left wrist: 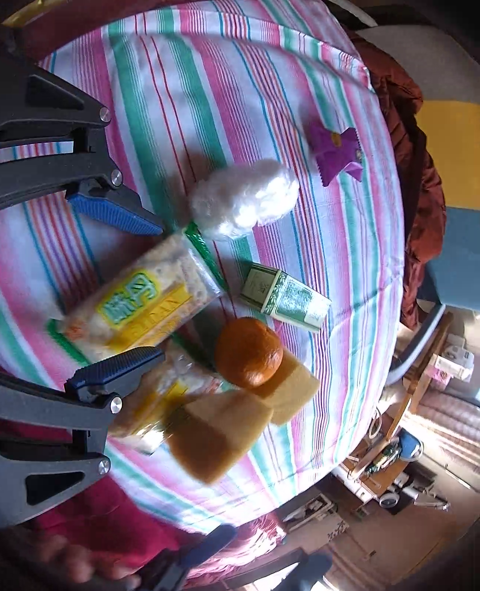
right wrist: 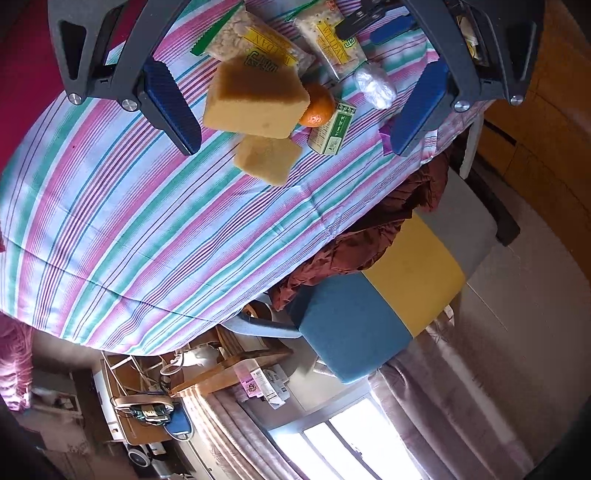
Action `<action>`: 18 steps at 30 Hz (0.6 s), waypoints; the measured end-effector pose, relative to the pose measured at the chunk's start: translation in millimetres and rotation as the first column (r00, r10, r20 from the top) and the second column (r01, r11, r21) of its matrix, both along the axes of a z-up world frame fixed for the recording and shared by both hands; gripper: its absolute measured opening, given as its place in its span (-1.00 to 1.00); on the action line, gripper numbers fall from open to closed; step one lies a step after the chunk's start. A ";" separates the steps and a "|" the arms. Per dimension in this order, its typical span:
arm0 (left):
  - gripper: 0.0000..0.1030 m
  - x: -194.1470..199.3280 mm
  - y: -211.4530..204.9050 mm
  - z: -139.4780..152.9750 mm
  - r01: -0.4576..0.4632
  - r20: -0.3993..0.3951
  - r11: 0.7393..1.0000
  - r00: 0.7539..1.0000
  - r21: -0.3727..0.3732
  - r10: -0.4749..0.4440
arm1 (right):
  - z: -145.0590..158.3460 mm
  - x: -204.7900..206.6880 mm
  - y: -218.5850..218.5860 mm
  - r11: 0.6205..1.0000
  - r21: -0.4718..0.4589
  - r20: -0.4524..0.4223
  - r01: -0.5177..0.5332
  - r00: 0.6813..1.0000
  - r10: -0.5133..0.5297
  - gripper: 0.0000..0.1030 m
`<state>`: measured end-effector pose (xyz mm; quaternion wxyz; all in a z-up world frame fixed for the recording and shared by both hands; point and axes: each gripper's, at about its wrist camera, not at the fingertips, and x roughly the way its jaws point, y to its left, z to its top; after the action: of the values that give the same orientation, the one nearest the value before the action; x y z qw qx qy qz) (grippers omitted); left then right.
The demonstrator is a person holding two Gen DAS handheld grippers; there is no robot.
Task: Organize objects
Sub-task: 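Grasp the WEIDAN biscuit packet with the left tool while the right tool grasps the large yellow sponge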
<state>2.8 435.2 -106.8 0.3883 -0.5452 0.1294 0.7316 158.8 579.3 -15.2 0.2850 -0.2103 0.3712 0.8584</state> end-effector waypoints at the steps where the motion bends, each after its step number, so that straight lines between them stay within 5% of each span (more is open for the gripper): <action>1: 0.23 -1.2 3.8 -4.8 -0.002 0.006 1.000 1.000 -0.010 0.002 | -0.7 0.9 0.5 1.000 -0.006 -0.003 0.002 1.000 -0.002 0.99; 7: 0.26 9.9 2.5 -10.6 0.085 -0.091 0.996 0.992 0.000 -0.084 | -3.9 1.3 3.5 0.999 -0.029 0.001 0.012 1.000 -0.012 0.99; 18: -0.08 13.7 -43.8 -6.1 0.127 -0.125 0.992 0.984 0.015 -0.124 | -9.3 -8.9 1.6 1.000 -0.026 0.081 0.010 0.997 -0.008 0.99</action>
<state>16.5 391.4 -112.9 0.4311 -0.4850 0.1790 0.7395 149.9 580.8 -24.5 0.3011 -0.2470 0.3715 0.8428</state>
